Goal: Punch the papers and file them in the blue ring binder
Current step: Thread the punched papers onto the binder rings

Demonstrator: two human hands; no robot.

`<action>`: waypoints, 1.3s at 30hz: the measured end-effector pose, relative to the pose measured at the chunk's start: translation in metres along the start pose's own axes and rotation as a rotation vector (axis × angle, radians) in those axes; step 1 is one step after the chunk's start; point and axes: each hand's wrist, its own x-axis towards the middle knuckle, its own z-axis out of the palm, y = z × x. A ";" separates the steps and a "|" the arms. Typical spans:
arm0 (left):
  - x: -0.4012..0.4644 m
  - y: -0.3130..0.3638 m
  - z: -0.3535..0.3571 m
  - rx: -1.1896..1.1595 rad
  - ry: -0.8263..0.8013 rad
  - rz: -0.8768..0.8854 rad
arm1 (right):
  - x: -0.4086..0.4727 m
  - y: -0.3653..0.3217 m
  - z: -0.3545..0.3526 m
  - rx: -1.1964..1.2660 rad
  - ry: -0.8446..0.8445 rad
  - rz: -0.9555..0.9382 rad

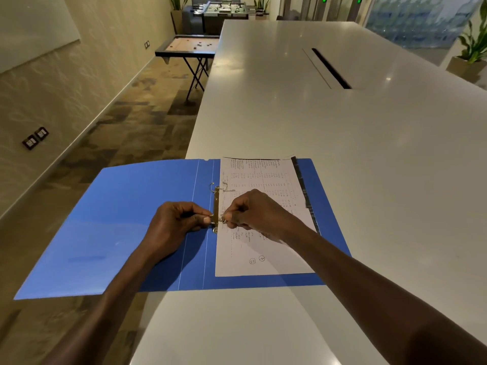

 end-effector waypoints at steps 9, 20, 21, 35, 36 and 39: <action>-0.004 0.007 0.006 0.006 0.038 0.003 | -0.003 -0.002 0.005 -0.023 0.053 -0.014; -0.010 0.019 0.004 0.071 0.046 -0.067 | -0.005 0.004 0.012 -0.052 0.166 -0.035; -0.011 0.020 0.004 0.093 0.048 -0.069 | -0.006 0.005 0.011 -0.037 0.168 -0.030; -0.030 0.057 0.064 0.265 0.261 0.180 | -0.073 0.040 -0.024 -0.492 0.677 0.130; -0.031 0.060 0.070 0.268 0.227 0.177 | -0.078 0.041 -0.025 -0.554 0.683 0.183; -0.033 0.065 0.087 0.316 0.155 0.150 | -0.091 0.044 -0.027 -0.671 0.668 0.299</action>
